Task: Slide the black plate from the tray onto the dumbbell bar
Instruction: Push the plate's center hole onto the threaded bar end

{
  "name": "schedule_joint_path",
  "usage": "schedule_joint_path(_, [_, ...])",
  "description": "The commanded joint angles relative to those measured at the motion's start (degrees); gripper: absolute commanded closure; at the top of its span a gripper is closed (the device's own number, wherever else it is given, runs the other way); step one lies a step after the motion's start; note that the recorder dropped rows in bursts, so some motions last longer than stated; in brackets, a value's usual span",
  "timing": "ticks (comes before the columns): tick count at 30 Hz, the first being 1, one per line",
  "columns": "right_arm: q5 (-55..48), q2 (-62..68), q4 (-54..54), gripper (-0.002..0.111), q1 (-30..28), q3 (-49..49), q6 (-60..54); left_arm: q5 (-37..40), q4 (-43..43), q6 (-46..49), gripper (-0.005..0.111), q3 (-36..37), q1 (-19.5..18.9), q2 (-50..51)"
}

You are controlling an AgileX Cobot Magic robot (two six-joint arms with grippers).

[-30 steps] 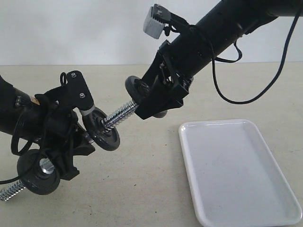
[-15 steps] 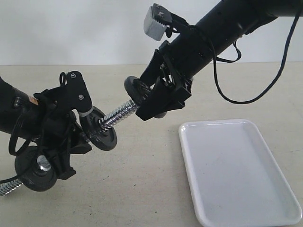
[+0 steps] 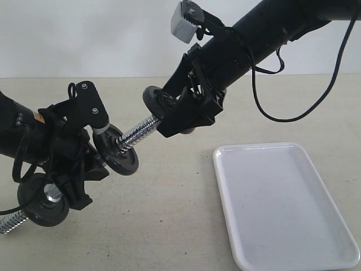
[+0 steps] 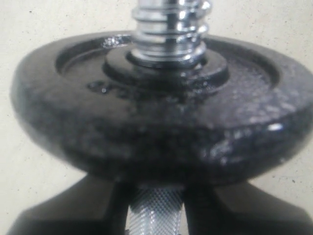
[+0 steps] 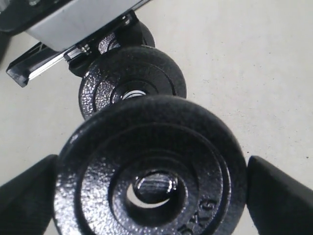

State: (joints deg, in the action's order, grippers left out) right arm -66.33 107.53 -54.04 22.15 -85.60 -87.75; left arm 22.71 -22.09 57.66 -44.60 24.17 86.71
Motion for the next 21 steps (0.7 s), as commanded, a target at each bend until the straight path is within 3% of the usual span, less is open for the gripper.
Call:
schedule_joint_path(1, [-3.6,-0.9,-5.5,0.108,0.1,-0.2,-0.3,-21.8,-4.0,-3.9,0.102,-2.5,-0.2,-2.4])
schedule_joint_path(21, [-3.6,-0.9,2.3,0.108,0.1,-0.2,4.3,-21.4,-4.0,-6.5,0.102,-2.5,-0.2,-2.4])
